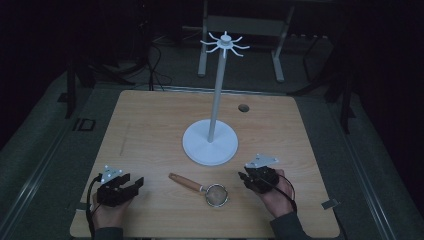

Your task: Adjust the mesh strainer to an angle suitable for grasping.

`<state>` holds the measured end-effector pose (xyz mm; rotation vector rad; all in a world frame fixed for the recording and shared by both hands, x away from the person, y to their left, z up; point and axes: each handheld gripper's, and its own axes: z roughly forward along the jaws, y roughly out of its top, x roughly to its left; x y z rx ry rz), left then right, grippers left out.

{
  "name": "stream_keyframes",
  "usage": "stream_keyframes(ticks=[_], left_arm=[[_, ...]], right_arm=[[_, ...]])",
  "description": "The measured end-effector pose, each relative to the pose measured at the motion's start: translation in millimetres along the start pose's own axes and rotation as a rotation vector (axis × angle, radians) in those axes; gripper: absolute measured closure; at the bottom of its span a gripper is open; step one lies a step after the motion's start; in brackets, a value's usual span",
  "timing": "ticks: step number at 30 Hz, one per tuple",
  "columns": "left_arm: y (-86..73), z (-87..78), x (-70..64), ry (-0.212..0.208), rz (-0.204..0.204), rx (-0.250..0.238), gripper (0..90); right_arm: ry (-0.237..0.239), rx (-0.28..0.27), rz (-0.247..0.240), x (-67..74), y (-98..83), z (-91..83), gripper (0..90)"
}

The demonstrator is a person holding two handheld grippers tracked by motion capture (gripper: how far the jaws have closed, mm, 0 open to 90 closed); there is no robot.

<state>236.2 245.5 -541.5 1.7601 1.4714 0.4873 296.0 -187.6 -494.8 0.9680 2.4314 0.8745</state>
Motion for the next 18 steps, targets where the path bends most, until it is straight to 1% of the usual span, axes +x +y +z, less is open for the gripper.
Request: stream_keyframes(ticks=[1,6,8,18], left_arm=[[0.0,0.0,0.0,0.000,-0.001,0.000,43.5],[0.0,0.0,0.1,0.000,-0.001,-0.001,43.5],[0.0,-0.1,0.3,0.000,-0.002,-0.002,43.5],[0.0,-0.1,0.5,0.003,-0.005,-0.003,43.3]], right_arm=[[0.008,0.000,-0.007,1.4,3.9,1.5,65.6],[0.022,0.006,-0.019,5.5,10.6,5.1,65.4],[0.035,0.010,-0.024,8.4,14.0,8.2,65.0],[0.060,0.022,-0.051,16.9,20.1,16.1,63.8]])
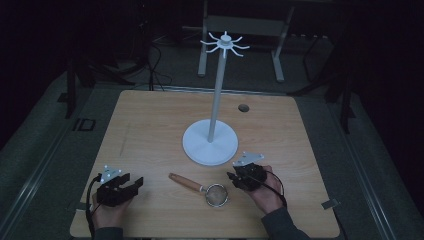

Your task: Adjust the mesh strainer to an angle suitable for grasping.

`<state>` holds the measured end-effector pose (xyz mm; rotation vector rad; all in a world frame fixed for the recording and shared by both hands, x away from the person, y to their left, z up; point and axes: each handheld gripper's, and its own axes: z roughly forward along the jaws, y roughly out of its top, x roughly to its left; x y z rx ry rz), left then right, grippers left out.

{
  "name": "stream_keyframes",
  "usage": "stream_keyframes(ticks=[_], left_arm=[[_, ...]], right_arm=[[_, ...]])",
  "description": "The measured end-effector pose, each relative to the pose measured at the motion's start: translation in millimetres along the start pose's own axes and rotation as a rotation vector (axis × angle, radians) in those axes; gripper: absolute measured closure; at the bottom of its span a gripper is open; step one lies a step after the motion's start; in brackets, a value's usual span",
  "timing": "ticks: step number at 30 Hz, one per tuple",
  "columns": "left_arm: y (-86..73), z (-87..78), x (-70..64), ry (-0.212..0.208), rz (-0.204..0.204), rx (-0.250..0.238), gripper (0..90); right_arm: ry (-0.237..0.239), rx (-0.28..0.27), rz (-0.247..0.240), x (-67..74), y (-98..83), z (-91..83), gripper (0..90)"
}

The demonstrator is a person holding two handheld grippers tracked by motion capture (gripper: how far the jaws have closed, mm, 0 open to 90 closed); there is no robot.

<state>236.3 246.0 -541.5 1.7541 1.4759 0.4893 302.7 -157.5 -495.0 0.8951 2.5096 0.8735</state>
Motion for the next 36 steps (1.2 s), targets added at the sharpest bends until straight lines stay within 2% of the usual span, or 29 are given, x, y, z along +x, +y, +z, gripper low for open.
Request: stream_keyframes(ticks=[26,36], left_arm=[[0.1,0.3,0.4,-0.002,-0.003,0.000,43.3],[0.0,0.0,0.8,-0.002,-0.005,-0.001,43.3]], right_arm=[[0.053,0.035,-0.054,17.2,17.9,17.5,59.9],[0.080,0.063,-0.093,27.2,25.6,25.1,58.5]])
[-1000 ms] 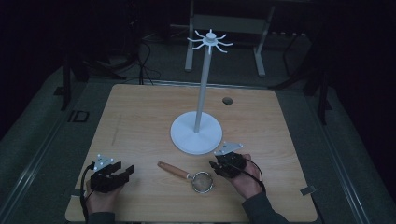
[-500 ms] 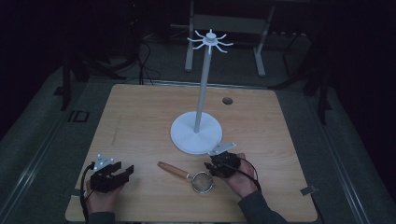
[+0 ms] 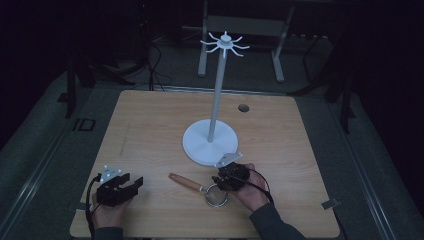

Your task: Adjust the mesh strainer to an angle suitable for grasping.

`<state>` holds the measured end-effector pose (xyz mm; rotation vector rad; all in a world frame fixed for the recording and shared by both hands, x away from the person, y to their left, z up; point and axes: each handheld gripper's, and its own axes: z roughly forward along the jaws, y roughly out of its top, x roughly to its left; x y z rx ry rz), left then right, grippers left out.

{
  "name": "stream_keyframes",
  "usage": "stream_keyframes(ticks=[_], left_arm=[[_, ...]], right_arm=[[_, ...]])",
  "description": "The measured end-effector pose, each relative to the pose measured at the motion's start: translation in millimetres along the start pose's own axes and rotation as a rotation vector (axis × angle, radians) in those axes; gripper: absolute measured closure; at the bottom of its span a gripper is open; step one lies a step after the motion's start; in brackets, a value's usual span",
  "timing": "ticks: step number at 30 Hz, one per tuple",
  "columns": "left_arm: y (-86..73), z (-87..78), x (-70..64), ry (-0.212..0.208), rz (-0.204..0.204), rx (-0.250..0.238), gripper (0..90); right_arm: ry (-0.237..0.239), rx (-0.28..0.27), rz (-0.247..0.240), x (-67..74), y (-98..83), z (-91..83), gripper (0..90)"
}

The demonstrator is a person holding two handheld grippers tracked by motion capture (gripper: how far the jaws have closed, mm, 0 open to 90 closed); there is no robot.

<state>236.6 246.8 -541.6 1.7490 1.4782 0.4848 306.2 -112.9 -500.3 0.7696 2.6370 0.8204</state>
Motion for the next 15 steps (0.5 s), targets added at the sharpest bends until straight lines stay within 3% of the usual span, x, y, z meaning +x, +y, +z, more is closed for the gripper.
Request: stream_keyframes(ticks=[15], left_arm=[[0.0,0.1,0.2,-0.001,-0.002,0.000,43.3]], right_arm=[[0.023,0.034,-0.057,10.5,10.4,10.8,52.2]])
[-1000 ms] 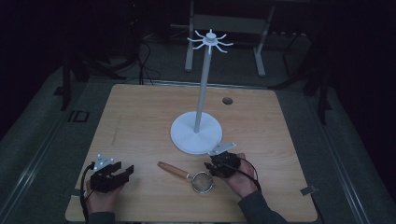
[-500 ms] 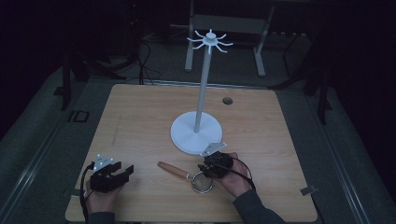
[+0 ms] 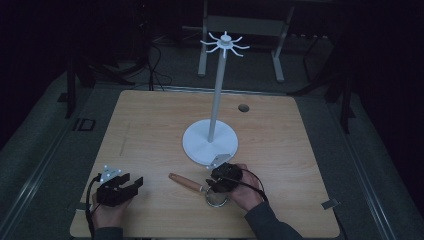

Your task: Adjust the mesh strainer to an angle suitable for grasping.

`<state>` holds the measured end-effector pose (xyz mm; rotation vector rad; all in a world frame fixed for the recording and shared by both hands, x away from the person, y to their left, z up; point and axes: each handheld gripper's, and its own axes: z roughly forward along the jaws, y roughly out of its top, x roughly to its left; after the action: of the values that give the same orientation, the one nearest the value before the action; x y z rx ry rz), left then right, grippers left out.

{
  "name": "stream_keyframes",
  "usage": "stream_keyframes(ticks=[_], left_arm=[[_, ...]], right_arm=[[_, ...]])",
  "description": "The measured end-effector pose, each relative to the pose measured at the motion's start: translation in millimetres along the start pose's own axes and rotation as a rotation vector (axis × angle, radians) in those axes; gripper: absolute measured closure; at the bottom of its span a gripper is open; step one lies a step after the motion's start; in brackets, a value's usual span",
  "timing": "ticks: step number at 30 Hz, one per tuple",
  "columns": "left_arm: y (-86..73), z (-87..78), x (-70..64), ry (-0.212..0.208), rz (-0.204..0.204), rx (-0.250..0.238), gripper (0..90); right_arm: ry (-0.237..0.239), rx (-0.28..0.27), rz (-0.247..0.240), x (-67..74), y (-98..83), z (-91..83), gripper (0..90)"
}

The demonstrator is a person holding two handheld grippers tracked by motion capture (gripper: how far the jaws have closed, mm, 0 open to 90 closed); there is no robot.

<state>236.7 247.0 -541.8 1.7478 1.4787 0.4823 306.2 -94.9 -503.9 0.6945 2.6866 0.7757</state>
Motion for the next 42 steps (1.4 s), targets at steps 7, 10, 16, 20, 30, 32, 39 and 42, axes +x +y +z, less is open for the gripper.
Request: stream_keyframes(ticks=[7,10,16,20,30,32,39,42], left_arm=[[0.0,0.1,-0.1,0.000,0.000,0.001,43.2],[0.0,0.1,0.0,-0.001,0.000,0.000,43.3],[0.0,0.4,0.0,0.000,-0.001,0.003,43.2],[0.0,0.1,0.2,0.000,-0.001,0.002,43.3],[-0.1,0.2,0.3,-0.001,-0.003,0.002,43.3],[-0.1,0.4,0.2,-0.001,-0.005,0.003,43.3],[0.0,0.5,0.3,-0.001,-0.004,0.005,43.3],[-0.1,0.5,0.2,-0.001,-0.005,0.005,43.2]], right_arm=[[0.009,0.016,-0.036,5.6,7.9,3.8,51.0],[0.014,0.026,-0.048,7.9,11.9,5.5,51.3],[0.041,0.042,-0.079,13.3,19.8,10.5,55.4],[0.060,0.060,-0.100,17.1,25.7,13.0,57.9],[0.088,0.158,-0.140,25.2,42.7,22.0,57.4],[0.089,0.175,-0.147,25.9,44.9,24.1,57.7],[0.123,0.238,-0.162,29.6,51.4,33.2,61.3],[0.131,0.264,-0.159,31.3,52.5,37.9,61.6]])
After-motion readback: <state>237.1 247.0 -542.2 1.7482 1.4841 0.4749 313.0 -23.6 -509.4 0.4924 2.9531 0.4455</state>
